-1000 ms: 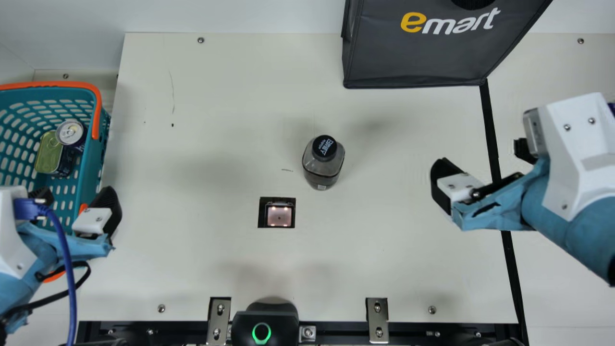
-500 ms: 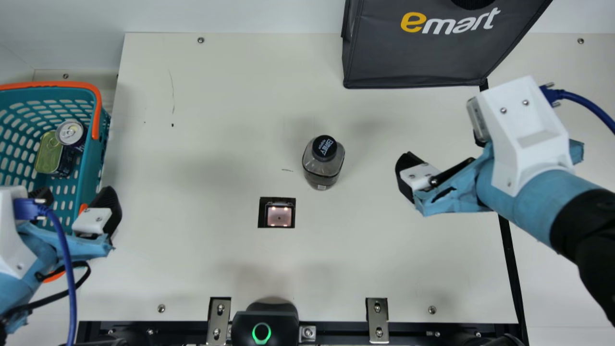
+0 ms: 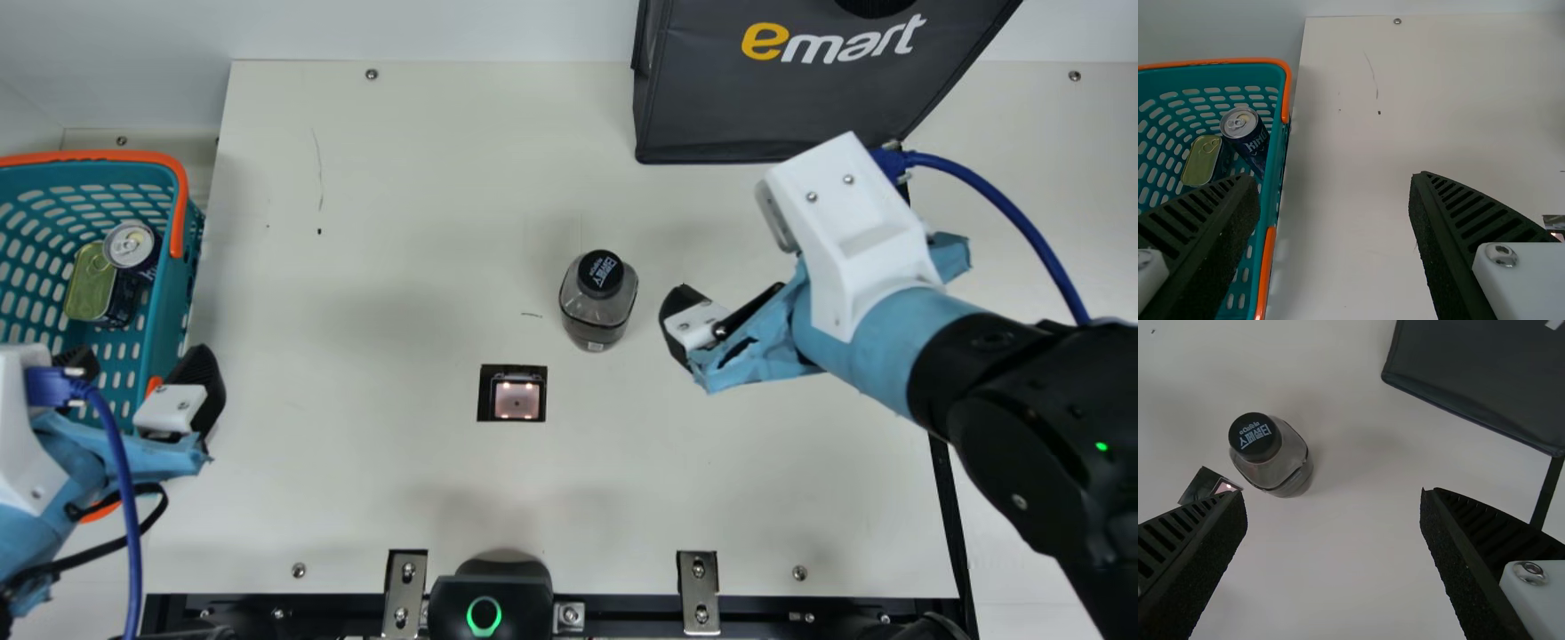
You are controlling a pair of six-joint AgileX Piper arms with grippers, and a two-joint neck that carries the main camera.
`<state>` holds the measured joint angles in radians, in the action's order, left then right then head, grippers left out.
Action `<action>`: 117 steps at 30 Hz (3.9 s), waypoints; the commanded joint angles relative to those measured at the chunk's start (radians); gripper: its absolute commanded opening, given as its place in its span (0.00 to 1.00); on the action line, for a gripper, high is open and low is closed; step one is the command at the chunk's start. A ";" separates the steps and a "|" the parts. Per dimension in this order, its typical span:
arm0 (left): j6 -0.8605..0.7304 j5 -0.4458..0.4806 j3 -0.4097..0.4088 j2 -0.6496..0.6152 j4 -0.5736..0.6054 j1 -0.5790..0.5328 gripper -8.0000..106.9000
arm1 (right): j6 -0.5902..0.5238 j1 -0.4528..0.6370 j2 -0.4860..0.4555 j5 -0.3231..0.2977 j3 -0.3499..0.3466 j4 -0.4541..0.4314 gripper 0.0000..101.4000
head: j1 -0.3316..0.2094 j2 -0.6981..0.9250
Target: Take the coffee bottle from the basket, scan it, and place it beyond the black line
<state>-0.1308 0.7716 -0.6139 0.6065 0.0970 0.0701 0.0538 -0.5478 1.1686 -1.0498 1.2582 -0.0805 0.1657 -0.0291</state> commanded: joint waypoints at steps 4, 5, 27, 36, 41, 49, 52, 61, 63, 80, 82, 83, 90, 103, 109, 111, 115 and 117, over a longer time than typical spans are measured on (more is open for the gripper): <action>0.000 0.000 0.000 0.000 0.000 0.000 0.85 | -0.002 -0.027 0.027 0.014 0.010 0.016 0.90 | -0.027 0.002; 0.000 0.000 0.000 0.000 0.000 0.000 0.85 | -0.002 -0.032 0.034 0.016 0.012 0.020 0.90 | -0.027 0.002; 0.000 0.000 0.000 0.000 0.000 0.000 0.85 | 0.022 -0.120 0.193 0.101 0.046 0.031 0.90 | -0.027 0.002; 0.000 0.000 0.000 0.000 0.000 0.000 0.85 | 0.044 -0.134 0.258 0.137 0.042 0.013 0.90 | -0.027 0.002; 0.000 0.000 0.000 0.000 0.000 0.000 0.85 | 0.052 -0.135 0.290 0.153 0.042 0.008 0.90 | -0.027 0.002; 0.000 0.000 0.000 0.000 0.000 0.000 0.85 | 0.064 -0.139 0.332 0.170 0.044 0.002 0.90 | -0.027 0.002; 0.000 0.000 0.000 0.000 0.000 0.000 0.85 | 0.067 -0.139 0.345 0.174 0.044 0.002 0.90 | -0.027 0.002; 0.000 0.000 0.000 0.000 0.000 0.000 0.85 | 0.067 -0.133 0.377 0.183 0.047 0.004 0.90 | -0.027 0.002; 0.000 0.000 0.000 0.000 0.000 0.000 0.85 | 0.067 -0.131 0.383 0.183 0.047 0.006 0.90 | -0.027 0.002; 0.000 0.000 0.000 0.000 0.000 0.000 0.85 | 0.046 -0.111 0.392 0.172 0.046 0.025 0.11 | -0.027 0.002; 0.000 0.000 0.000 0.000 0.000 0.000 0.85 | 0.045 -0.111 0.390 0.170 0.047 0.026 0.00 | -0.027 0.002; 0.000 0.000 0.000 0.000 0.000 0.000 0.85 | 0.045 -0.111 0.389 0.169 0.048 0.026 0.00 | -0.027 0.002; 0.000 0.000 0.000 0.000 0.000 0.000 0.85 | 0.049 -0.113 0.378 0.158 0.058 0.016 0.00 | -0.027 0.002; 0.000 0.000 0.000 0.000 0.000 0.000 0.85 | 0.059 -0.095 0.354 0.122 0.107 -0.005 0.00 | -0.027 0.002; 0.000 0.000 0.000 0.000 0.000 0.000 0.85 | 0.058 -0.076 0.344 0.105 0.129 -0.012 0.00 | -0.027 0.002; 0.000 0.000 0.000 0.000 0.000 0.000 0.85 | 0.058 -0.068 0.341 0.100 0.135 -0.013 0.00 | -0.027 0.002; 0.000 0.000 0.000 0.000 0.000 0.000 0.85 | 0.059 -0.047 0.333 0.091 0.145 -0.015 0.00 | -0.027 0.002; 0.000 0.000 0.000 0.000 0.000 0.000 0.85 | 0.060 -0.035 0.329 0.088 0.148 -0.016 0.00 | -0.027 0.002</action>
<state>-0.1308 0.7716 -0.6139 0.6065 0.0970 0.0701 0.1131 -0.5868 1.4992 -0.9593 1.4050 -0.0968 0.1641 -0.0291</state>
